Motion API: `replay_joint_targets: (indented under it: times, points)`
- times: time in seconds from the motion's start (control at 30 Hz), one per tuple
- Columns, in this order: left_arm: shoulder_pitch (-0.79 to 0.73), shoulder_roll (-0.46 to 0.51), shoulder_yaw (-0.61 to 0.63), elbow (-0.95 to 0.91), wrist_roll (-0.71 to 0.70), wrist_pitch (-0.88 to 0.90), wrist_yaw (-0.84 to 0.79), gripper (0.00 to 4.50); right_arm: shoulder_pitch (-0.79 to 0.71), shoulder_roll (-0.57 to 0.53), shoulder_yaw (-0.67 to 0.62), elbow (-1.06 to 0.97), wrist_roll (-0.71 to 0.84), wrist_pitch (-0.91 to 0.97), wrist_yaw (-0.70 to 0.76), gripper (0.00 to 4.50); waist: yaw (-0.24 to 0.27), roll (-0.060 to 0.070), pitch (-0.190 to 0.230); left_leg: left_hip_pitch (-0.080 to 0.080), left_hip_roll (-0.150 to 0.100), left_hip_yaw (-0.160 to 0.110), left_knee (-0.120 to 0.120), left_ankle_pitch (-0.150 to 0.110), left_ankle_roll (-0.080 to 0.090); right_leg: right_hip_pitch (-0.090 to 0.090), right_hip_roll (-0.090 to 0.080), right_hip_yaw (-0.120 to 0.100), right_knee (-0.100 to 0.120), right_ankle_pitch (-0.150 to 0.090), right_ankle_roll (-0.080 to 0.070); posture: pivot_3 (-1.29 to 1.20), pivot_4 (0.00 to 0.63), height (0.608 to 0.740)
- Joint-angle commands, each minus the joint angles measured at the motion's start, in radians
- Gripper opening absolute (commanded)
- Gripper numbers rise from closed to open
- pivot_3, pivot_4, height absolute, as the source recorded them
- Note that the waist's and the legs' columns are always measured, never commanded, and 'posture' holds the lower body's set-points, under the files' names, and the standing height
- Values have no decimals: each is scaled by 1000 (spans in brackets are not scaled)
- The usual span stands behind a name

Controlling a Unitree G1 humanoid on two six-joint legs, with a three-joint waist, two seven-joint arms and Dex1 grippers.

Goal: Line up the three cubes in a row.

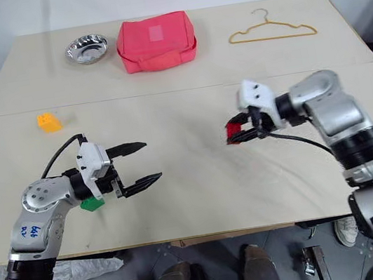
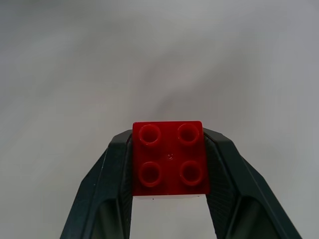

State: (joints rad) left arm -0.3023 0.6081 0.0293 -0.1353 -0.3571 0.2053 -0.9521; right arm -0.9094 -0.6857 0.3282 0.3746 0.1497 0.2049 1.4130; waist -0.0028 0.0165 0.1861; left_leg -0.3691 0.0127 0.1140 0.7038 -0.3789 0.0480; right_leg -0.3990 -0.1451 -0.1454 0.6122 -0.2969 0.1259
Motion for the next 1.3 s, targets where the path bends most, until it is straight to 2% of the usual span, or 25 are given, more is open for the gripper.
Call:
replay_joint_targets:
  times: [0.03,0.23,0.4,0.5,0.6,0.7,0.77,0.83,0.97,1.03,1.1,1.17,1.3]
  points:
    - [20,6,23,-39,-22,-5,1,4500,-40,46,13,80,-42,-102,15,1486,-1,0,0,-1,0,-1,0,0,0,0,0,-1,0,0,0,0,150,740]
    - [53,16,45,-63,-26,1,12,4500,-72,111,18,187,-92,-174,23,1486,-2,0,0,-2,0,-3,0,0,0,0,-1,-2,0,0,0,0,150,740]
    - [71,38,83,-75,-37,14,21,4500,-72,145,2,224,-101,-159,22,1486,-11,0,0,-2,0,-3,1,0,0,0,-1,-3,0,0,0,0,150,740]
    - [81,54,106,-94,-83,66,10,4500,-62,146,-20,219,-100,-182,4,2456,-16,0,0,-2,0,-4,1,0,0,0,-1,-3,1,0,0,0,150,740]
    - [85,77,133,-121,-88,90,26,4500,-38,121,-68,155,-47,-124,25,3471,-20,0,0,-2,0,-5,1,0,0,1,-1,-4,1,0,0,0,150,740]
    - [111,80,235,-129,-105,59,70,4500,19,102,-167,124,26,-236,22,4471,-23,0,0,-3,0,-7,1,0,0,1,-2,-6,0,0,0,0,150,740]
    - [150,79,309,-123,-128,24,64,4500,64,109,-248,110,120,-313,64,4471,-25,0,0,-3,-1,-8,1,0,0,2,-2,-8,0,0,0,0,150,740]
    - [220,99,404,-103,-151,24,47,4500,138,100,-323,57,237,-289,137,4471,-26,0,0,-2,-1,-9,0,0,0,3,-2,-10,-1,0,0,0,150,740]
    - [322,123,544,-43,-211,18,-10,4500,265,86,-363,-56,326,-252,170,4471,-25,0,0,-1,-1,-9,0,0,0,4,-3,-11,-1,0,-1,0,150,740]
    - [405,148,659,61,-224,0,-57,4500,382,87,-371,-155,374,-241,175,4471,-25,-1,0,0,0,-9,0,0,0,5,-3,-11,-1,0,-1,0,150,740]
    - [462,166,721,136,-227,-11,-91,4500,456,83,-355,-202,395,-237,187,4471,-24,-1,0,1,1,-9,-1,-1,-1,5,-2,-12,-1,-1,-1,0,150,740]
    - [530,189,755,209,-231,8,-139,4500,499,88,-342,-219,427,-217,199,4471,-24,-1,0,0,0,-8,-1,-1,-1,5,-3,-12,-2,-1,-1,0,150,740]
    - [633,221,794,391,-162,-93,-196,4500,547,87,-303,-233,438,-271,201,4471,-25,-2,0,2,0,-7,0,0,-1,6,-4,-11,-1,-1,-1,0,150,740]
